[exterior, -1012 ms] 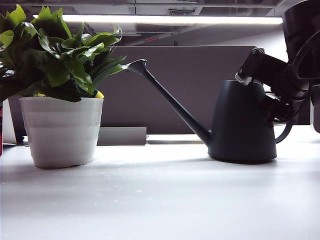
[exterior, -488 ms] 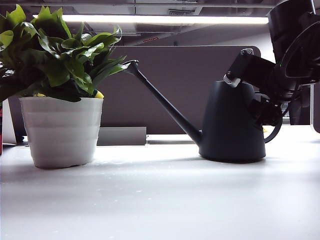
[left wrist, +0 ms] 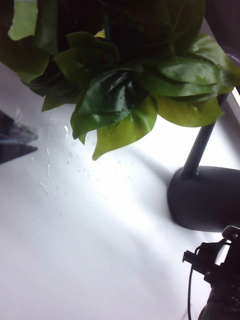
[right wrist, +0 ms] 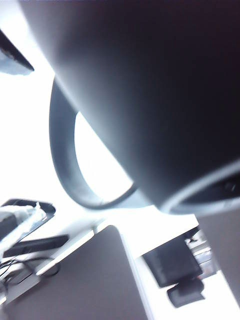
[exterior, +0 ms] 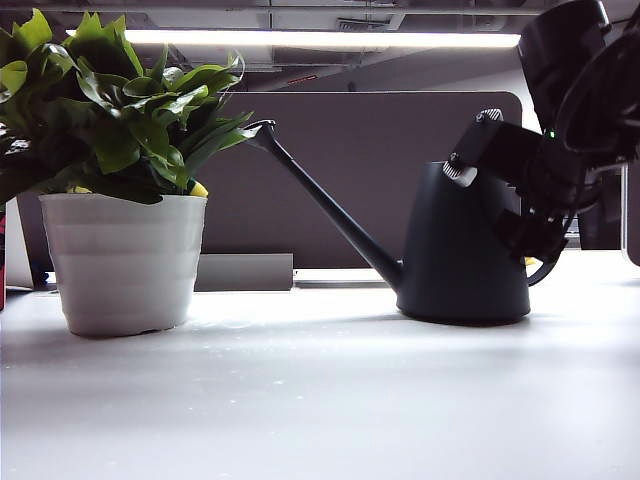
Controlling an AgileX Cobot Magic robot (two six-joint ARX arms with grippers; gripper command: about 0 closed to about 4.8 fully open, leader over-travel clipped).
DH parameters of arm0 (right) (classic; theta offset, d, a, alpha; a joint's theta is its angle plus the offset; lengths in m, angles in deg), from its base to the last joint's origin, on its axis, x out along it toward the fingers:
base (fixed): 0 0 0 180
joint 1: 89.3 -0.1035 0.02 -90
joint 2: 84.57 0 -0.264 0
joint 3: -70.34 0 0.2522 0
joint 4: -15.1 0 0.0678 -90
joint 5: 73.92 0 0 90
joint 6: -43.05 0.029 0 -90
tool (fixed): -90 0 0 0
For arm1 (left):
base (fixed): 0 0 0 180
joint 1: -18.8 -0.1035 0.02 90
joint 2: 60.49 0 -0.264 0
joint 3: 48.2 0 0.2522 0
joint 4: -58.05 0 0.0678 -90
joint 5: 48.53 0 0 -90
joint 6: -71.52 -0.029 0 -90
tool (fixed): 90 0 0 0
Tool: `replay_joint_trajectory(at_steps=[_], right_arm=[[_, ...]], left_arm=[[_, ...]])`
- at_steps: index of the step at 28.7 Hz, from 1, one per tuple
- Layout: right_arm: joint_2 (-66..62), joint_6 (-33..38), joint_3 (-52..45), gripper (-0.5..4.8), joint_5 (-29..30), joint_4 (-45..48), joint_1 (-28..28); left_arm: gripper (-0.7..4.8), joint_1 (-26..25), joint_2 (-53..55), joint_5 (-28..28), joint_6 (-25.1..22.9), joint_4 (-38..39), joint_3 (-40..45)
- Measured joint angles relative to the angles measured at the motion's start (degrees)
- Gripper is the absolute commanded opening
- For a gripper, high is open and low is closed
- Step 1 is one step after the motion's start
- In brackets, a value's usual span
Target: Pick up the watering can from the table, water the potted plant, and put the can back.
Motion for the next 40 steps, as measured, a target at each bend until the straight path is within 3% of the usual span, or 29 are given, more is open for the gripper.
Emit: replay_joint_trajectory(at_steps=[3, 7, 14, 18, 23, 29, 35, 39, 40], right_arm=[[3.8, 2.7, 0.0, 0.77, -0.8, -5.4, -1.4], [10.3, 10.1, 0.0, -0.06, 1.7, -13.4, -2.9], [26.0, 25.9, 0.0, -0.05, 6.8, -24.8, -4.7], [37.4, 34.6, 0.0, -0.06, 18.7, -32.7, -4.9], [51.1, 37.3, 0.0, -0.05, 25.2, -43.6, -5.0], [70.4, 38.0, -0.1, -0.06, 25.1, -57.7, -4.8], [85.7, 38.0, -4.0, -0.06, 25.0, -60.2, -4.8], [92.4, 39.6, -11.9, -0.05, 27.9, -62.1, -4.8], [92.9, 40.9, -15.0, -0.05, 29.9, -61.5, -4.8]], left_arm=[[-0.06, 0.0, -0.1, 0.0, 0.0, 0.0, 0.0], [-0.06, 0.0, -0.7, 0.0, 0.0, 0.0, 0.0], [-0.06, 0.0, -6.6, 1.9, 1.5, -0.8, 0.0], [-0.06, 0.0, -11.9, 5.7, 4.9, -2.2, 0.0], [-0.06, 0.0, -17.2, 10.4, 5.2, -0.2, 0.0], [-0.06, 0.0, -24.9, 10.8, 5.5, 7.5, 0.0], [-0.06, 0.0, -31.6, 10.8, 6.7, 8.1, 5.4], [-0.06, 0.0, -33.9, 11.1, 10.5, -0.1, 15.9], [-0.06, 0.0, -33.8, 12.7, 12.0, -6.7, 20.2]])
